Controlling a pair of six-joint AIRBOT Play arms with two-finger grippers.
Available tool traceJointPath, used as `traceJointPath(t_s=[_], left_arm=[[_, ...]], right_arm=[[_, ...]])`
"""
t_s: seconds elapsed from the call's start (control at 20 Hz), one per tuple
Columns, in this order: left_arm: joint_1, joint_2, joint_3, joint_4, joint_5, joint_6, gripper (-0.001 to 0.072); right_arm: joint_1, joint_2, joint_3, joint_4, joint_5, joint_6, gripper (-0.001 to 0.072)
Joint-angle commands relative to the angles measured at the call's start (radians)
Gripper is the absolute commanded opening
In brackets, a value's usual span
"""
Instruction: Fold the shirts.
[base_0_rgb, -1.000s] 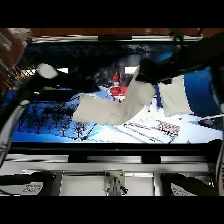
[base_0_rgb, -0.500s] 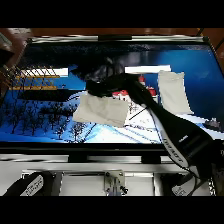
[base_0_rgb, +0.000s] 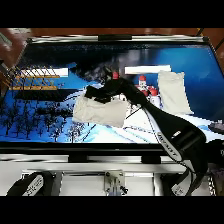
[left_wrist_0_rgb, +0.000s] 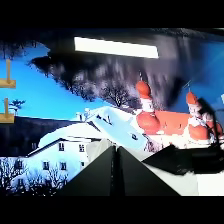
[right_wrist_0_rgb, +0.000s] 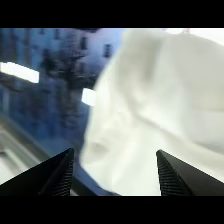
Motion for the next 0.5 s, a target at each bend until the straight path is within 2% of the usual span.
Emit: traceJointPath(t_s=[0.0, 0.1, 0.15, 0.25, 0.3, 0.45], left_arm=[[0.003, 0.002, -0.005, 0.001, -0.008, 0.004, 0.0037], [0.003, 0.002, -0.005, 0.001, -0.008, 0.005, 0.0037], [0.003, 0.002, -0.005, 0.001, -0.008, 0.004, 0.0037], [0.003, 0.002, -0.005, 0.001, -0.008, 0.005, 0.0037], [0.003, 0.002, -0.006, 0.001, -0.008, 0.013, 0.0037], [0.003, 0.002, -0.005, 0.001, -0.007, 0.012, 0.0037]], right_arm=[[-0.112, 0.098, -0.002, -0.385, -0.366, -0.001, 0.0617], [-0.172, 0.142, -0.049, -0.56, -0.465, -0.001, 0.0617], [-0.204, 0.151, -0.088, -0.538, -0.465, -0.002, 0.0618], [-0.26, 0.145, -0.19, -0.341, -0.415, -0.032, 0.0631], [-0.274, 0.137, -0.245, -0.254, -0.362, -0.053, 0.0673], [-0.275, 0.085, -0.311, -0.142, -0.256, -0.077, 0.0673]])
